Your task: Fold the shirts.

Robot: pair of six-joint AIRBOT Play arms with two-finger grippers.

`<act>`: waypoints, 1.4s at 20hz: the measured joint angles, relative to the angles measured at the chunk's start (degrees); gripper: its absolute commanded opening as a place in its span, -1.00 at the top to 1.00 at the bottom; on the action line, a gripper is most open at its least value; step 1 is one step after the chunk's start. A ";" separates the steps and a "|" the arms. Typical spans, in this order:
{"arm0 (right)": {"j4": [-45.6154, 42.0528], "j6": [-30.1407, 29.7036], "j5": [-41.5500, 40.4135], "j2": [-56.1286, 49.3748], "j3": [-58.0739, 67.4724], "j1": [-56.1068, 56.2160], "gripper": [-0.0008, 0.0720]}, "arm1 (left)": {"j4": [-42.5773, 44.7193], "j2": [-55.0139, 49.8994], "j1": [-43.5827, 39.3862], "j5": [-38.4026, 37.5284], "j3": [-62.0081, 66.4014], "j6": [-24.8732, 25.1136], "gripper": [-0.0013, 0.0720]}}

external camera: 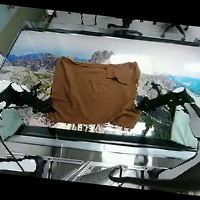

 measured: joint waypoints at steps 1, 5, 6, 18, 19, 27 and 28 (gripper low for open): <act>-0.57 -0.02 -0.04 0.72 0.37 0.70 0.93 | -0.24 1.25 0.00 -0.57 0.63 -0.02 0.93; 3.56 0.00 2.12 10.14 6.25 1.03 0.93 | -1.40 9.55 0.02 -4.66 8.85 -0.17 0.93; 4.70 -0.02 2.03 13.57 8.83 0.55 0.93 | -2.38 12.11 0.07 -5.79 12.26 -0.17 0.93; 7.26 -2.38 -19.23 50.77 31.91 -7.32 0.93 | -4.09 37.51 7.43 -5.57 63.73 -1.51 0.93; 6.97 -3.13 -20.76 51.87 32.24 -7.50 0.93 | -3.34 38.75 8.20 -5.16 64.24 -1.49 0.93; 11.23 -4.87 -16.68 39.71 32.83 -7.72 0.93 | -0.42 32.94 -0.28 -6.51 50.64 0.57 0.93; 12.31 -4.98 -14.78 36.04 32.85 -7.67 0.93 | -0.13 30.14 -2.45 -5.99 48.24 1.14 0.92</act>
